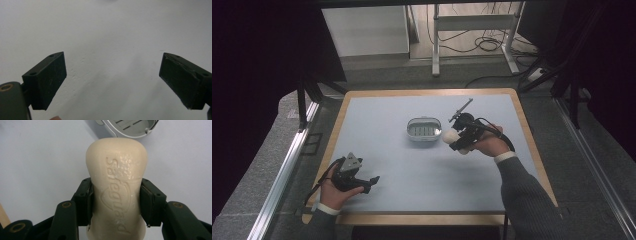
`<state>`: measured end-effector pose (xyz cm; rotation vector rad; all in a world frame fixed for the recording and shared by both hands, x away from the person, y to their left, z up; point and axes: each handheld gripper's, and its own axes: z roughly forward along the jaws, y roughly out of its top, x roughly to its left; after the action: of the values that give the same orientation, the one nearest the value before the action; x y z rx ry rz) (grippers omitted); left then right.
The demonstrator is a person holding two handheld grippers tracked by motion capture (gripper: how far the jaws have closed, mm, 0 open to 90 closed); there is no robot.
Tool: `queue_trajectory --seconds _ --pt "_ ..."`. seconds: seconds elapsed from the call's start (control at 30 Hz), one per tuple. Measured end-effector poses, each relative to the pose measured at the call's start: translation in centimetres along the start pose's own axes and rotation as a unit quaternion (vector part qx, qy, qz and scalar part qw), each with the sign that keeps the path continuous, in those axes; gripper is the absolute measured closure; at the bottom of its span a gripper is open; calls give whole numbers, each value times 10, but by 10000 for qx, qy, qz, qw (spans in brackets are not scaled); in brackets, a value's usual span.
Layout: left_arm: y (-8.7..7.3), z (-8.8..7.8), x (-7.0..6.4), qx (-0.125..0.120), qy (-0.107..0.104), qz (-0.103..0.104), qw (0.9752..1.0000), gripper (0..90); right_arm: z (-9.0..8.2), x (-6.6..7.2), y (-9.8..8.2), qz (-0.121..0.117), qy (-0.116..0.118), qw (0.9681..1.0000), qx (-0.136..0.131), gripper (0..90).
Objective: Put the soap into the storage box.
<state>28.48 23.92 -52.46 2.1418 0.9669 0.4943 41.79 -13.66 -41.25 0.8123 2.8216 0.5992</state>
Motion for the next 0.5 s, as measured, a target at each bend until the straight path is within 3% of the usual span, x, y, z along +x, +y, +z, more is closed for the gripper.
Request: queue_trajectory --seconds 0.07,0.5 --pt "0 0 -1 10 3 7 10000 79 1 -1 4 -38 139 9999 -56 498" --pt "0 -1 0 1 2 2 10000 79 7 -9 20 -38 125 9999 -50 498"
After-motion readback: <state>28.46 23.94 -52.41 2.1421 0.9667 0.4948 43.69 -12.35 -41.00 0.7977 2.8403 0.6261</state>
